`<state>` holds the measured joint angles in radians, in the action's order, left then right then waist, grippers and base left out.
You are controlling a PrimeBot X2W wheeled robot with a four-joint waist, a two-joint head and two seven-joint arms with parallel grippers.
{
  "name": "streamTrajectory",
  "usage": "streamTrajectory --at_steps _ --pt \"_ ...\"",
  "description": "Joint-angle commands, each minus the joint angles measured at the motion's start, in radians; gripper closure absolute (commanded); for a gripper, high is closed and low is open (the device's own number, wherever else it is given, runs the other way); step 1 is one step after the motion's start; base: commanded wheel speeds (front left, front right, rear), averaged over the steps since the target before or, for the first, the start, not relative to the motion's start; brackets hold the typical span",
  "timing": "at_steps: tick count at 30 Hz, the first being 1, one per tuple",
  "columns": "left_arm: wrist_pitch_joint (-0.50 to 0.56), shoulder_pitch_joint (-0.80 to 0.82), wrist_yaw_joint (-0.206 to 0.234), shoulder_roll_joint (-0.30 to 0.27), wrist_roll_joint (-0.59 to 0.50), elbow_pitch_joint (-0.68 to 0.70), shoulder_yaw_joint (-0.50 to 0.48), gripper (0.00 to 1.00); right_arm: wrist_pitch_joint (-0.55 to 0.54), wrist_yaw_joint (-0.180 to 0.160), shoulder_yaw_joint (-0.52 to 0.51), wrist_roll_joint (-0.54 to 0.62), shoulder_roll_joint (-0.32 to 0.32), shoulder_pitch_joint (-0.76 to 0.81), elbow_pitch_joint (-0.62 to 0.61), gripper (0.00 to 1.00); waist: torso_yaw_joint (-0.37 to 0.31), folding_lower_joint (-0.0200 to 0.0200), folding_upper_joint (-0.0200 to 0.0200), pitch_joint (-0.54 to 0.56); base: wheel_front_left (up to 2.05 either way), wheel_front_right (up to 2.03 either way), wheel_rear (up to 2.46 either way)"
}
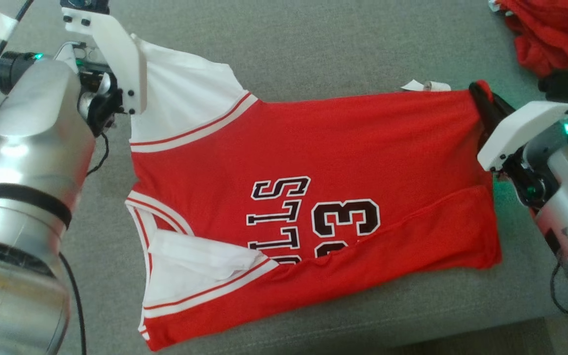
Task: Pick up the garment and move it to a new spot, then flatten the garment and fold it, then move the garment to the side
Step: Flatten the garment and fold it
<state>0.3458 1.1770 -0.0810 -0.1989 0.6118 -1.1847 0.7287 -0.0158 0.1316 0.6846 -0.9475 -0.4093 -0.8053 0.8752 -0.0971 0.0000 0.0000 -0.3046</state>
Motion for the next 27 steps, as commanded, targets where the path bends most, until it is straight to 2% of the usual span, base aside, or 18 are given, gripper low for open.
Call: streamTrajectory --at_steps 1,7,14,27 --pt "-0.018 0.050 -0.004 -0.033 0.005 0.018 -0.028 1.00 0.025 -0.001 0.012 -0.001 -0.008 -0.021 -0.021 1.00 0.005 0.0000 0.0000 0.017 0.00 0.00 0.00" --pt "-0.027 0.007 -0.043 -0.037 0.002 0.046 0.021 1.00 0.077 -0.001 0.054 -0.021 -0.019 0.009 -0.023 1.00 0.015 0.0000 0.0000 0.082 0.00 0.00 0.00" --pt "0.010 -0.072 -0.049 -0.072 0.043 0.154 0.090 1.00 0.102 -0.001 0.096 -0.036 -0.032 0.048 0.012 1.00 0.038 0.0000 0.0000 0.146 0.00 0.00 0.00" --pt "0.207 -0.240 -0.050 -0.269 0.257 0.606 0.220 1.00 0.140 -0.001 0.208 -0.046 -0.069 0.111 0.056 1.00 0.111 0.0000 0.0000 0.235 0.00 0.00 0.00"
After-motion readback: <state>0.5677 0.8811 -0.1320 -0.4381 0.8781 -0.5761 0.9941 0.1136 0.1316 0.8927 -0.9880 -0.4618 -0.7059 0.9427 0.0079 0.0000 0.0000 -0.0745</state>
